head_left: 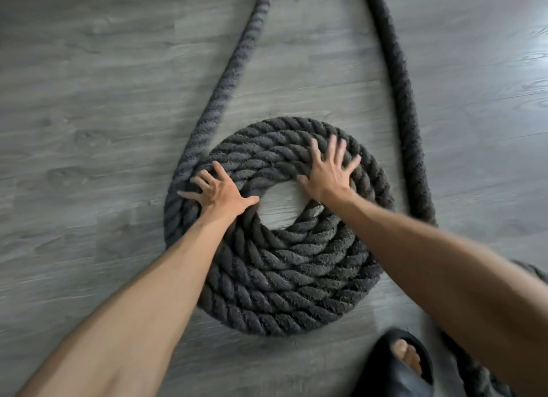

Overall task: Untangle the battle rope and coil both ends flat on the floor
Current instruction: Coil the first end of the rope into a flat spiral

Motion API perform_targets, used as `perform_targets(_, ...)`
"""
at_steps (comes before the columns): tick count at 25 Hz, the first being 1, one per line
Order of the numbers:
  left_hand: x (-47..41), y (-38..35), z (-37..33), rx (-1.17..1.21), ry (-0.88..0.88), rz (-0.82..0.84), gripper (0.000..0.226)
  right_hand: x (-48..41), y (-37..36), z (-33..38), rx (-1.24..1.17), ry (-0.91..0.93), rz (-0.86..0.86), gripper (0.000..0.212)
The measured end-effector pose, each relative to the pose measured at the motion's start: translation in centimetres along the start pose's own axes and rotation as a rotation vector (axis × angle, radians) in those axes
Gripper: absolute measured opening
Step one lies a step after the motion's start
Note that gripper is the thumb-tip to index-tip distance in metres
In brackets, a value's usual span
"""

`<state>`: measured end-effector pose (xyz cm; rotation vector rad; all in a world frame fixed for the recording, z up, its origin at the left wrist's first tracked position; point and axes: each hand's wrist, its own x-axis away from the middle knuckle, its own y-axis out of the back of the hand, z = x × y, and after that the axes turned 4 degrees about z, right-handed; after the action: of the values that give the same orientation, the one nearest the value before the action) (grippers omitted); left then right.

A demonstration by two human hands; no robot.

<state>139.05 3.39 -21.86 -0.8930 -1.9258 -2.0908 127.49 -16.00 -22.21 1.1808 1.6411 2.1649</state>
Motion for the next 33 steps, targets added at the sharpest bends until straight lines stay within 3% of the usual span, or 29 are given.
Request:
perform_targets(3, -2.5, 2.0, -2.1, -0.112, -0.295, -0.051, 0.141, 4.7, -3.2, -1.3, -0.196, -0.3, 0.042, 0.116)
perform_targets(6, -5.1, 3.5, -4.6, -0.081, -0.397, 0.133, 0.144, 4.7, -5.0, -1.9, -0.28, -0.34, 0.063, 0.121)
perform_targets(8, -6.0, 3.6, -4.7, -0.066, -0.357, 0.177, 0.144, 3.0, -4.4, -2.3, -0.268, -0.3, 0.061, 0.121)
perform_targets(13, -6.9, 3.9, -5.9, -0.032, -0.224, 0.068, 0.135, -3.1, -0.6, -5.1, -0.167, -0.129, 0.08, 0.121)
perform_targets(19, -9.3, 5.5, -10.0, 0.016, 0.002, 0.069, 0.137, -12.8, 5.2, -7.4, -0.023, 0.095, 0.137, 0.121)
perform_targets(26, -11.7, 7.9, -13.7, -0.06, 0.167, 0.072, 0.132, -21.5, 10.9, -7.3, 0.111, 0.283, 0.195, 0.12)
perform_targets(29, -14.0, 10.1, -15.1, -0.106, 0.212, 0.184, 0.131, -25.1, 13.2, -6.4, 0.133, 0.314, 0.231, 0.12)
perform_targets(33, -19.0, 11.3, -15.9, -0.129, 0.272, 0.393, 0.163, -28.5, 14.4, -5.8, 0.183, 0.336, 0.245, 0.123)
